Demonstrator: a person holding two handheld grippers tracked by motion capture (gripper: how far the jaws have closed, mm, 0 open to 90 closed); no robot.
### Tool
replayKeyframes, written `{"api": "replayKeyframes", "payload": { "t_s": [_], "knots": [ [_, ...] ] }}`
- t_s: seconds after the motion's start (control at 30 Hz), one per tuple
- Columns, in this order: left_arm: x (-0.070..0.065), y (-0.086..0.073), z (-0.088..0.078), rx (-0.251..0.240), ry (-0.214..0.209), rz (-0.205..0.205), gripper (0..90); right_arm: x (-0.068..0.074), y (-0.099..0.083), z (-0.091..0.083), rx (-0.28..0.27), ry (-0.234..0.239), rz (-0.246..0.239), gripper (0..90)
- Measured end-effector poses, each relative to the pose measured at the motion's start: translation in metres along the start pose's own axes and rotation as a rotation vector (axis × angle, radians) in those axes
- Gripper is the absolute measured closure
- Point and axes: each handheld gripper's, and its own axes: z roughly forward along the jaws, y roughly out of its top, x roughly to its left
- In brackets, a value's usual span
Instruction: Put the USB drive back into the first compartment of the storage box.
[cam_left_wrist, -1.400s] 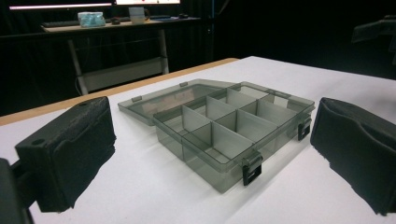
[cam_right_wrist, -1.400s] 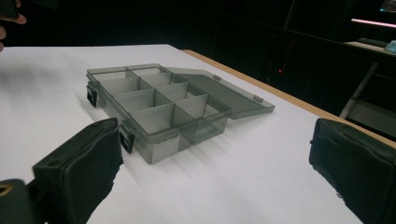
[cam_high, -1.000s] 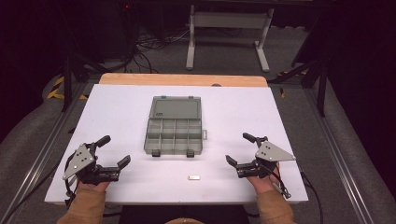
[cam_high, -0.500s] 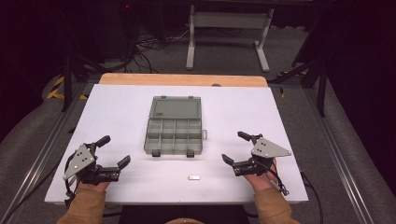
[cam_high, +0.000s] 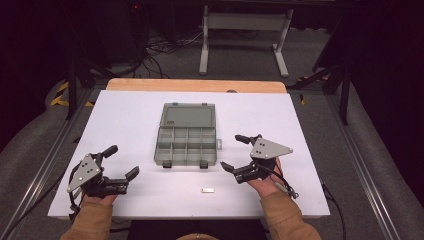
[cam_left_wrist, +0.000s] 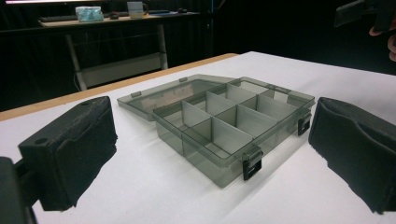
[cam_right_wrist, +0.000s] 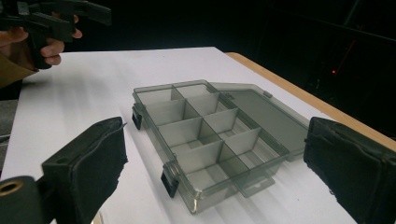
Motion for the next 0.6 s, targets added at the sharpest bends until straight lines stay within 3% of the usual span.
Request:
{"api": "replayKeyframes", "payload": {
  "t_s": [0.47, 0.6],
  "knots": [
    [0.001, -0.001, 0.000, 0.000, 0.000, -0.001, 1.5, 0.011, 0.018, 0.030, 0.040, 0.111, -0.050, 9.0],
    [0.001, -0.001, 0.000, 0.003, 0.000, 0.000, 1.5, 0.014, 0.021, 0.036, 0.081, 0.153, -0.058, 11.9]
  ]
}}
